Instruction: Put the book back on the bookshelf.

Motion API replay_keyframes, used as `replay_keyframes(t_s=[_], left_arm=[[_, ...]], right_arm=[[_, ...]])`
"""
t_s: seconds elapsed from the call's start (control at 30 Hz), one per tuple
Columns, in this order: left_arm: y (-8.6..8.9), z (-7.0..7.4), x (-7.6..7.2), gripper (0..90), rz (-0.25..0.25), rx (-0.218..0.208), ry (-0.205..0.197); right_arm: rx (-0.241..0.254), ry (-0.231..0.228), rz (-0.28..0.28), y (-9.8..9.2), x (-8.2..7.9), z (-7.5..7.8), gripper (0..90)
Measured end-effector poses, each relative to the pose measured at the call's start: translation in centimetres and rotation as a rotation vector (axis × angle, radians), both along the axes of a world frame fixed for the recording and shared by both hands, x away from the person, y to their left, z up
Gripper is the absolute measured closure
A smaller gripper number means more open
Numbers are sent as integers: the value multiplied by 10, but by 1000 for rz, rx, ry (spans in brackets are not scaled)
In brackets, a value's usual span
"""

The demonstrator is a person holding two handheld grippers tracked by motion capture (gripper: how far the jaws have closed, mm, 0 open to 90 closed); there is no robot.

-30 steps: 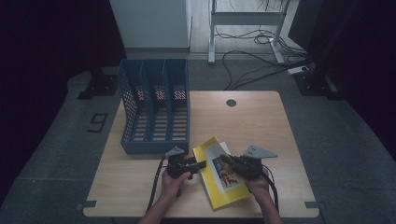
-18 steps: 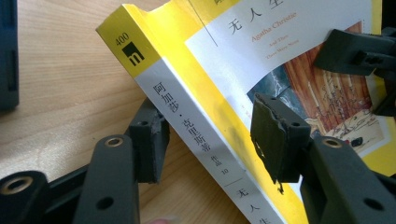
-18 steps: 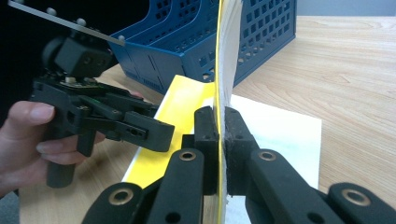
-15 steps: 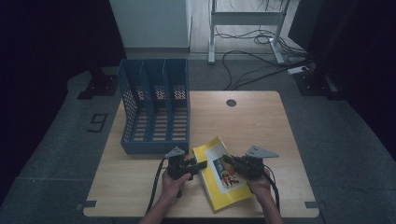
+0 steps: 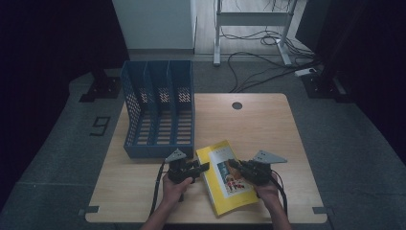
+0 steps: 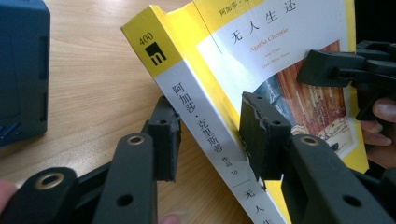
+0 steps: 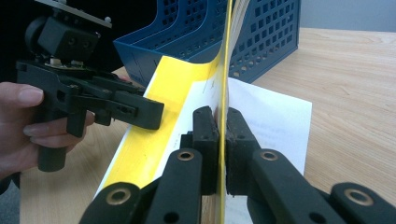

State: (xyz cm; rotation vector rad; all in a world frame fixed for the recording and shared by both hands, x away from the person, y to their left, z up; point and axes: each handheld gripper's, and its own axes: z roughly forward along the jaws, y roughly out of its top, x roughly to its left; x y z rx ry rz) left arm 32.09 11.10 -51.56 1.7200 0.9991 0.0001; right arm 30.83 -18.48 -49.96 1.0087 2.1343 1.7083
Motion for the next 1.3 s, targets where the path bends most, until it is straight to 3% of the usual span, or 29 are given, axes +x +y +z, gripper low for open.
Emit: replay_keyframes(t_s=[0.37,0.67,1.0,1.3], left_arm=[[3,6,-4,623,-15,-19,-34],[2,6,-5,614,-10,-14,-32],[0,8,-8,594,-24,-23,-55],[3,11,-9,629,-31,-42,-57]], right_arm=[[-4,-12,4,1,-1,1,811],[5,-9,20,2,-3,2,843],[59,-6,60,-1,-5,3,852],[55,-22,72,0,-7,4,844]])
